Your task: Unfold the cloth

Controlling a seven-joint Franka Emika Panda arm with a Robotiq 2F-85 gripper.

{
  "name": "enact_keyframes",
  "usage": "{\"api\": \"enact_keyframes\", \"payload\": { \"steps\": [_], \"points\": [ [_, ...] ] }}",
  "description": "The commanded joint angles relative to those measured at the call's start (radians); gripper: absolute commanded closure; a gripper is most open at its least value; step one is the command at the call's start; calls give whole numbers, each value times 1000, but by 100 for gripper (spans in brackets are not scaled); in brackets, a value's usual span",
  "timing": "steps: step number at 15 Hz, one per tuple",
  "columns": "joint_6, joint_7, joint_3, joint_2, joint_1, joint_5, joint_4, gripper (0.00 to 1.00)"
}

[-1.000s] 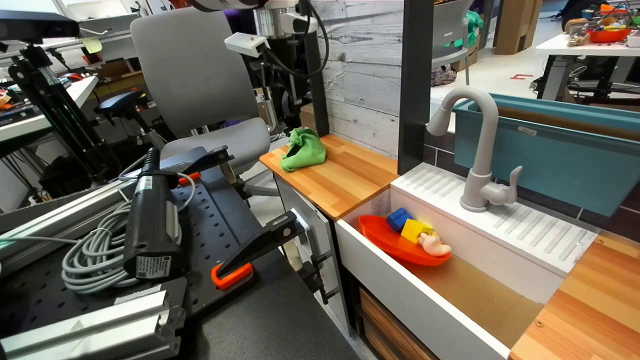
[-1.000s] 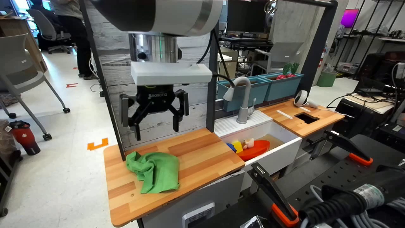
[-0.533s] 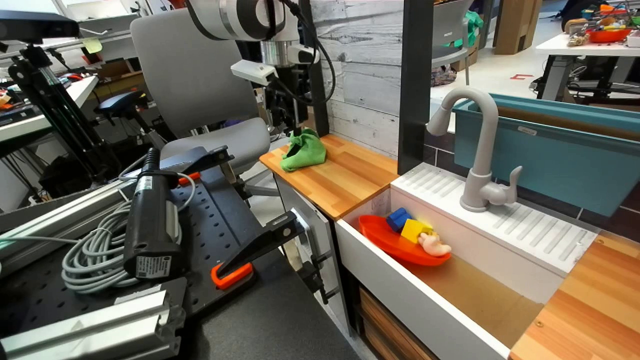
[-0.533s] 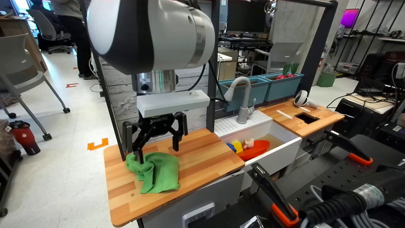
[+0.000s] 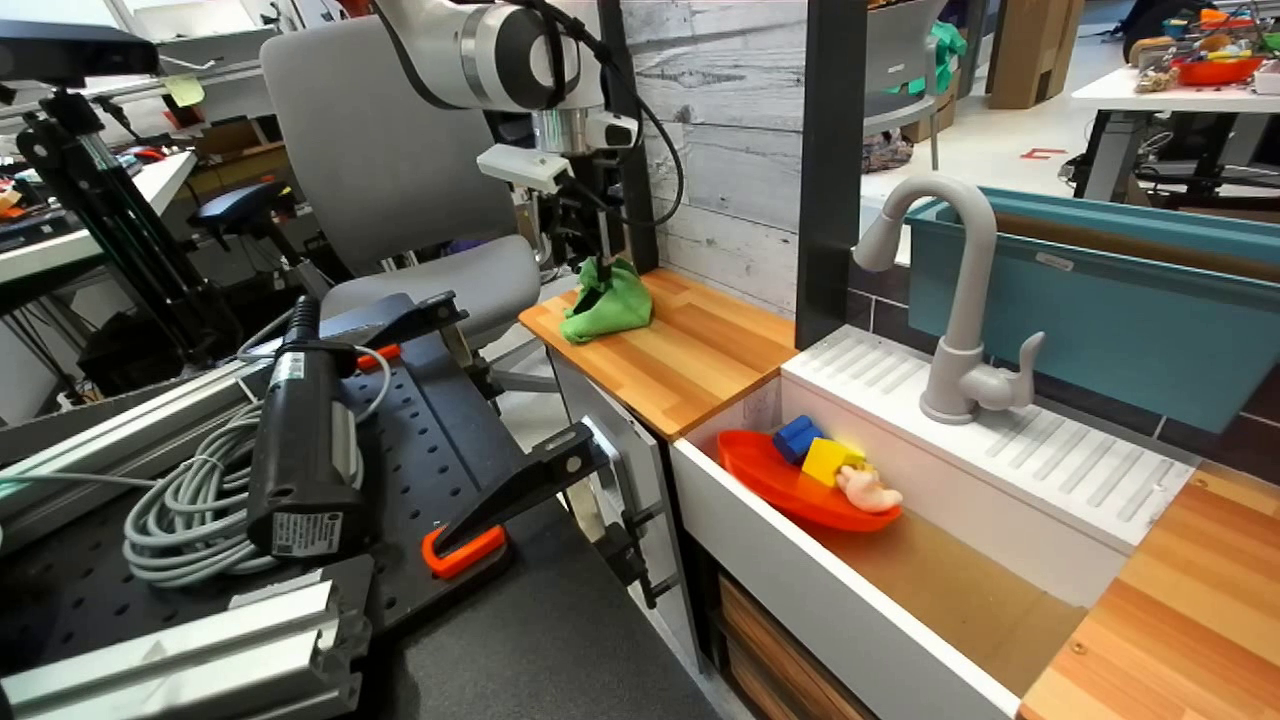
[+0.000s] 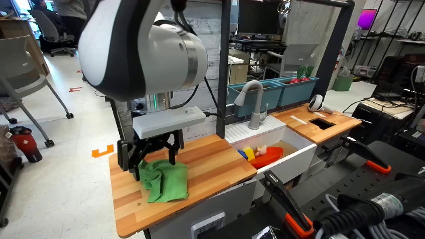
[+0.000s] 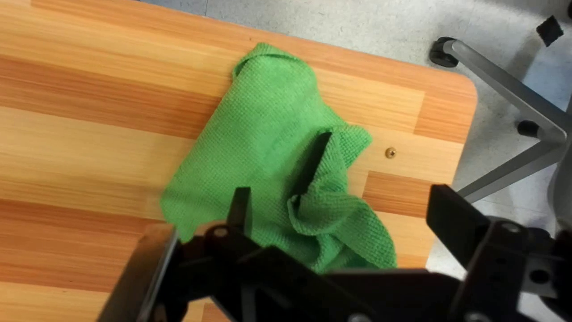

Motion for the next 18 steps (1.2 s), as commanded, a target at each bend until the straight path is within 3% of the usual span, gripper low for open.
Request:
{"api": "enact_keyframes", "payload": {
  "steps": [1,9,10,12,18],
  "points": [
    [-19,-27,-9,58,19,-16,79,0],
    [-29,-48,-7,118,23,-15,150,0],
    [-29,-50,-7,122,25,-16,156,24],
    [-30,-56,-6,129,26,-17,165,34],
    [-15,-65,-6,128,35,-21,154,82]
  ]
}}
